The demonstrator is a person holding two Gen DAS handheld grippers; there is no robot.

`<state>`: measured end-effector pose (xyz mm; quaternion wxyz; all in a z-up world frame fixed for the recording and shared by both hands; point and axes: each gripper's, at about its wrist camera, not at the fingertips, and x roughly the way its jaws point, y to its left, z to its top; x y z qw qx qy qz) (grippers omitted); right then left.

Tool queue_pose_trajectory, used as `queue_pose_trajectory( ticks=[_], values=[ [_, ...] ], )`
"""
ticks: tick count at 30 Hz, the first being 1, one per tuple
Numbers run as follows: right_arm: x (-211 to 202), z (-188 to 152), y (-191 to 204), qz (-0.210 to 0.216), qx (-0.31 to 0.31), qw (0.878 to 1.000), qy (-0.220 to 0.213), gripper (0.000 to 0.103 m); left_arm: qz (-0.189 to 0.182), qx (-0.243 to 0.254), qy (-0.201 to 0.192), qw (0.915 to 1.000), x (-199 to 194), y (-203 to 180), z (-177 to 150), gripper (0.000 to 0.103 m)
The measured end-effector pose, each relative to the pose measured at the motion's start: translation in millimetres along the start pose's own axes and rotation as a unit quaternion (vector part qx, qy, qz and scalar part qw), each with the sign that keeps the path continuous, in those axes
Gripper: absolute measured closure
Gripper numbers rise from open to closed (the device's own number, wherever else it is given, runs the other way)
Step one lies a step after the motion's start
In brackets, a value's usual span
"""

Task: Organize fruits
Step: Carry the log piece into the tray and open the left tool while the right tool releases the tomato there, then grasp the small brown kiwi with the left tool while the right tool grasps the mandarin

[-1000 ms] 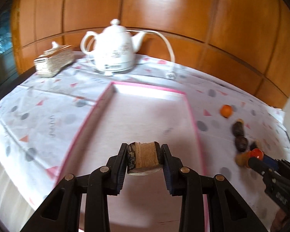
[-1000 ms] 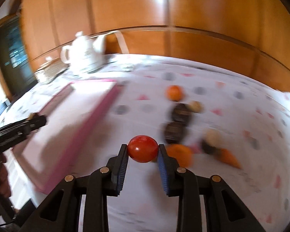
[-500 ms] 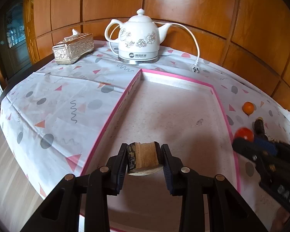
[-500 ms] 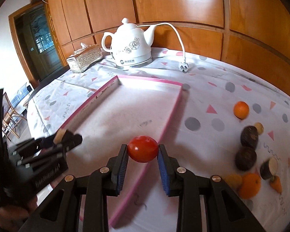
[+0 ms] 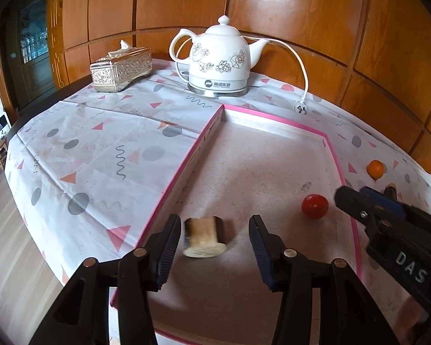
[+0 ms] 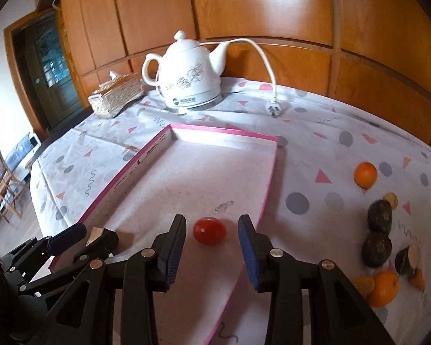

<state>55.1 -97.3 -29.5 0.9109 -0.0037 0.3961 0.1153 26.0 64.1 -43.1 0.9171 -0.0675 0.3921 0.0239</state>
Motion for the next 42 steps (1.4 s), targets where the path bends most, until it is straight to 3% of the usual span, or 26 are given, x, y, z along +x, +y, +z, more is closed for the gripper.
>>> queue_pose_trajectory(
  ticks=[6, 10, 14, 20, 27, 30, 36, 42],
  values=[
    [-24, -12, -23, -0.041, 0.033, 0.998, -0.019, 0.065, -0.014, 0.013, -0.005, 0.9998, -8, -16, 0, 0.052],
    [-43, -14, -49, -0.071, 0.059, 0.995, -0.033, 0.065, -0.025, 0.035, -0.009, 0.999, -15, -34, 1, 0.044],
    [-59, -24, -81, -0.099, 0.089, 0.991, -0.034, 0.065, -0.044, 0.066, -0.017, 0.9967, -23, -55, 1, 0.044],
    [-74, -56, -147, -0.156, 0.159, 0.975, -0.012, 0.065, -0.091, 0.102, -0.018, 0.9904, -28, -91, 0, 0.044],
    [-82, -88, -195, -0.201, 0.193, 0.96, 0.015, 0.065, -0.145, 0.142, -0.008, 0.9791, -32, -134, -4, 0.046],
    [-82, -94, -205, -0.179, 0.21, 0.961, 0.02, 0.065, -0.163, 0.158, 0.007, 0.9739, -27, -152, -9, 0.05],
    [-76, -89, -183, -0.105, 0.178, 0.978, 0.011, 0.065, -0.187, 0.179, 0.038, 0.9651, -8, -184, -17, 0.058],
    [-57, -78, -174, -0.061, 0.159, 0.985, 0.007, 0.064, -0.187, 0.168, 0.046, 0.9668, 7, -189, -18, 0.058]
  ],
)
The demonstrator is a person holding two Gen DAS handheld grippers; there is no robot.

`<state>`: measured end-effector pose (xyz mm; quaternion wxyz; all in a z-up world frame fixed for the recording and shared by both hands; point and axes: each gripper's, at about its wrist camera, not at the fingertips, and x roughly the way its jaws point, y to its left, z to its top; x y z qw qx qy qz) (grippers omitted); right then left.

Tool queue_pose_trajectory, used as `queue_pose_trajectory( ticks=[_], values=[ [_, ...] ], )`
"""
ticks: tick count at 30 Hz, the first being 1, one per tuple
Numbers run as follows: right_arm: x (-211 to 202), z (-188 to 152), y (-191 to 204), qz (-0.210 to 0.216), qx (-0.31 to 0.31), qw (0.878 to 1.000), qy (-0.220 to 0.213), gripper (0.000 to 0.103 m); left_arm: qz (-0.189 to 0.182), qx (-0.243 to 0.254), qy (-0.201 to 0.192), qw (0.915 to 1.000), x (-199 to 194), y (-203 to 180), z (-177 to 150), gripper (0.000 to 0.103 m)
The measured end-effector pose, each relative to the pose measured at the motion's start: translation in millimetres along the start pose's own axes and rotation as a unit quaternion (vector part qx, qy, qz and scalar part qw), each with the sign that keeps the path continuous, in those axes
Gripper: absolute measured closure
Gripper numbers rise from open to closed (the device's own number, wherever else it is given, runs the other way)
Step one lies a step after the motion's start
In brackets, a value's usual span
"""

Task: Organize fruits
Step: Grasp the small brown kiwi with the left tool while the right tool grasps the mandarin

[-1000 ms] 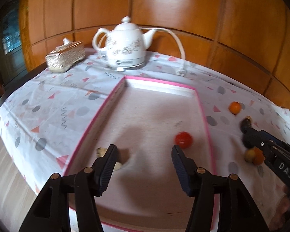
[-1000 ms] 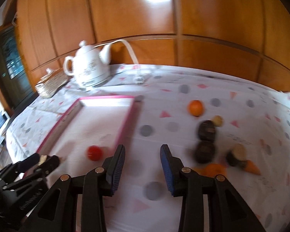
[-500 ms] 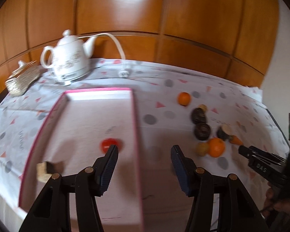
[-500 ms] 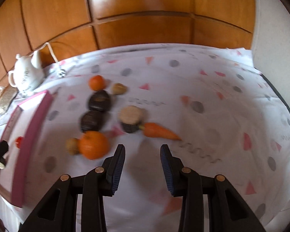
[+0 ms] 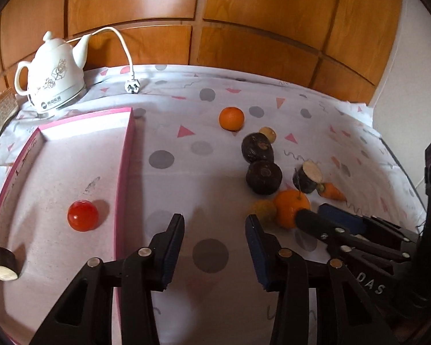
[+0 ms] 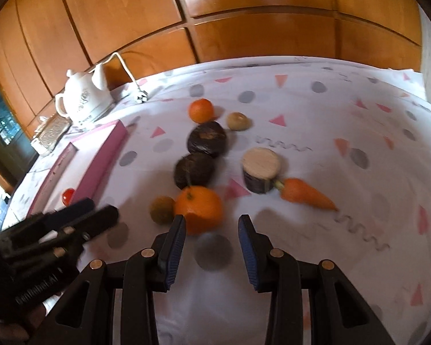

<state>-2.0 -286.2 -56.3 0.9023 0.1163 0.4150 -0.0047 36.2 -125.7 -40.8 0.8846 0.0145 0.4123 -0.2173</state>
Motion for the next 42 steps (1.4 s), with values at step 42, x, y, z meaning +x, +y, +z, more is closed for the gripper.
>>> queue_pose_trajectory(
  ticks=[42],
  values=[
    [0, -3, -2, -0.071, -0.064, 0.995, 0.011, 0.066, -0.052, -0.019, 0.009, 0.9984, 31, -20, 4, 0.052]
  ],
)
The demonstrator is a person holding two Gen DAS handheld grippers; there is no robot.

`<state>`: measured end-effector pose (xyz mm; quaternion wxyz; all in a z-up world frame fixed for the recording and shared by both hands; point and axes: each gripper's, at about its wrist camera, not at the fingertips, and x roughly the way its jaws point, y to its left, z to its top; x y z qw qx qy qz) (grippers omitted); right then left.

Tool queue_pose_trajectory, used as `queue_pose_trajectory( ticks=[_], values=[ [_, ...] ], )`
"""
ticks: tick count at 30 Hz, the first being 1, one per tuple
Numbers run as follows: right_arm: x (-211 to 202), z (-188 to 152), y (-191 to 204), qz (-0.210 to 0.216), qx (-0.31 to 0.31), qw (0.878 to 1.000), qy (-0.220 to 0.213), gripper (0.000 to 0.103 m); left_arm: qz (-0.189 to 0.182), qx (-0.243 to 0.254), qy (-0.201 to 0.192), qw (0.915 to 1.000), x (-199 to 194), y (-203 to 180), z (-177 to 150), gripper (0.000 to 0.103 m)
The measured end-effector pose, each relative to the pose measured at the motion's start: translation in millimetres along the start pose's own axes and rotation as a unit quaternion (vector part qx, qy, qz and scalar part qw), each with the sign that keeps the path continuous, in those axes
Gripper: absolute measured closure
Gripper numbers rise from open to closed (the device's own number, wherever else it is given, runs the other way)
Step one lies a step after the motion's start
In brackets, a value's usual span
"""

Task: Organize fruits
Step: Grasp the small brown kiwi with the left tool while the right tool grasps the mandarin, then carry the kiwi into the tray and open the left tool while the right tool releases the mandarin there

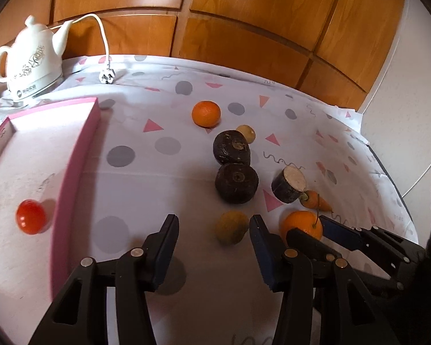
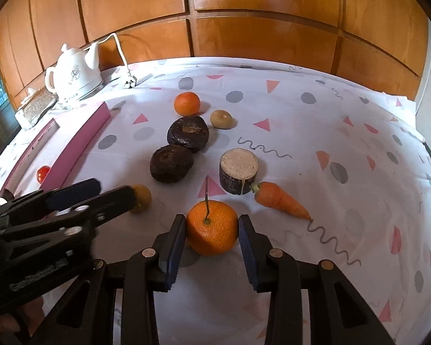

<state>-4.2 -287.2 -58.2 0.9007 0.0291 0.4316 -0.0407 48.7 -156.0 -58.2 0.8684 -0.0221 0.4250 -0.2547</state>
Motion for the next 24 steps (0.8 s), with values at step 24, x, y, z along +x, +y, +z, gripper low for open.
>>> queue_pose_trajectory(
  ticks=[24],
  values=[
    [-7, 2, 15, 0.029, -0.016, 0.999, -0.023, 0.067, 0.04, 0.005, -0.03, 0.9987, -32, 8, -11, 0.077]
  ],
)
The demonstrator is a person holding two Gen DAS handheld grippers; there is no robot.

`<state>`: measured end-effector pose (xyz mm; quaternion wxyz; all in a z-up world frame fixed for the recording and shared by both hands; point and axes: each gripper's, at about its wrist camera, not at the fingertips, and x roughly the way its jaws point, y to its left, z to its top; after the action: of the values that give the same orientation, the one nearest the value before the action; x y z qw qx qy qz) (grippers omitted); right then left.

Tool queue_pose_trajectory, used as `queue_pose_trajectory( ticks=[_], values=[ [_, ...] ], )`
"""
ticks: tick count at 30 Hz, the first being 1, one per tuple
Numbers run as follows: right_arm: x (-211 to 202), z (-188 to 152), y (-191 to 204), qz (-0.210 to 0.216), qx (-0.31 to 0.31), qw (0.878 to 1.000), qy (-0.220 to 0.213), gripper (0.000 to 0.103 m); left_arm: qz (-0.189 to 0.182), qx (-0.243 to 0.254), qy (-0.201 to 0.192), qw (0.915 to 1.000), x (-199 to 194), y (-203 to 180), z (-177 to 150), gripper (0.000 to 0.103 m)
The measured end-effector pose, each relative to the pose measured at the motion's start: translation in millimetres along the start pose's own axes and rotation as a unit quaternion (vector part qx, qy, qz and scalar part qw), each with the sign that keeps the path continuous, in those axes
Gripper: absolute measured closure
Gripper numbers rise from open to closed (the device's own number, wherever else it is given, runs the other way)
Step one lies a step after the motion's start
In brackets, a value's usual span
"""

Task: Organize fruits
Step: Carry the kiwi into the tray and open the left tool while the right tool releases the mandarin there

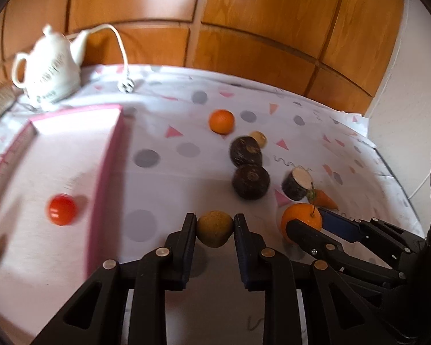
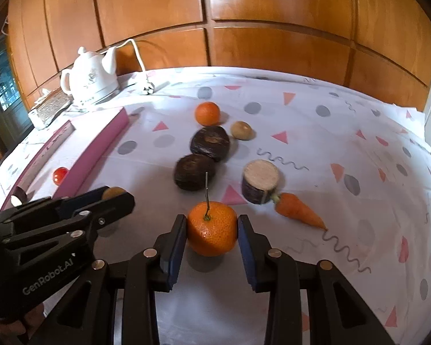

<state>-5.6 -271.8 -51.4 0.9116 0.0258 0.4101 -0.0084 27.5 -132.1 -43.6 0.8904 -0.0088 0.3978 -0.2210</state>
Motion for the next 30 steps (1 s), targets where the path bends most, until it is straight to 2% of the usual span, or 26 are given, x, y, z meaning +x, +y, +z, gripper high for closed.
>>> queue_pose_trajectory(
  ticks=[9, 15, 23, 30],
  values=[
    [-6, 6, 18, 0.011, -0.022, 1.0, -0.011, 0.068, 0.039, -0.009, -0.028, 0.9988, -30, 16, 3, 0.077],
    [-10, 16, 34, 0.034, -0.035, 0.999, -0.018, 0.068, 0.06, -0.026, -0.044, 0.9969, -47, 34, 6, 0.077],
    [-18, 41, 73, 0.09, -0.069, 0.993, -0.03, 0.068, 0.103, -0.061, -0.061, 0.991, -64, 70, 7, 0.077],
    [-21, 51, 117, 0.132, -0.102, 0.985, -0.031, 0.068, 0.135, -0.089, -0.059, 0.9851, -70, 106, 1, 0.076]
  ],
)
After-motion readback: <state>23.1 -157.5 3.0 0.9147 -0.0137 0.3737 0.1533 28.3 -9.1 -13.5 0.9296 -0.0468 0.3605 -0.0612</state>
